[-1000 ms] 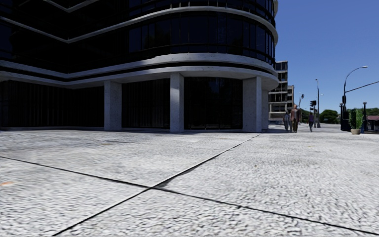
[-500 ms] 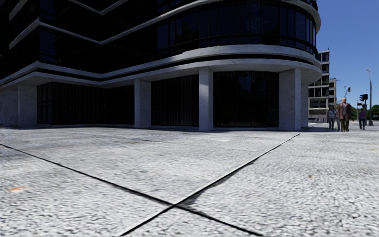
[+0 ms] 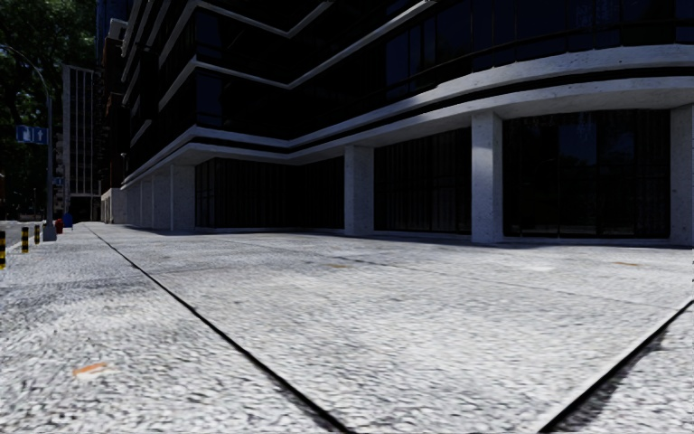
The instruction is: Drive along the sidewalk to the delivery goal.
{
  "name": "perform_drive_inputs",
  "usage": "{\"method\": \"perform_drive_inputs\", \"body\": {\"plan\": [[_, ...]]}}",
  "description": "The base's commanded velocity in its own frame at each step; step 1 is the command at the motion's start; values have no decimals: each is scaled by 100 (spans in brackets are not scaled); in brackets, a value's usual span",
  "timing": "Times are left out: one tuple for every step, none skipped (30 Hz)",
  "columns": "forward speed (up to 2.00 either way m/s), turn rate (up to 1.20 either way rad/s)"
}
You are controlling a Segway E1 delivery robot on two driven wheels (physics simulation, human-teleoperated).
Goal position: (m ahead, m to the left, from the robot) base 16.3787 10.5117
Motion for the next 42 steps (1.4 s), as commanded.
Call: {"method": "perform_drive_inputs", "body": {"plan": [[200, 74], [200, 74], [200, 74], [200, 74], [200, 74], [200, 74], [200, 74], [200, 74], [200, 74], [200, 74], [200, 74], [200, 74], [200, 74], [200, 74], [200, 74], [200, 74], [200, 74], [200, 74], [200, 74], [200, 74], [200, 74], [200, 74], [200, 74], [200, 74], [200, 72], [200, 72], [200, 62], [200, 0], [200, 0], [200, 0], [200, 0], [200, 0], [200, 0], [200, 0], [200, 0], [200, 0], [200, 0], [200, 0], [200, 0], [200, 0], [200, 0], [200, 0]]}}
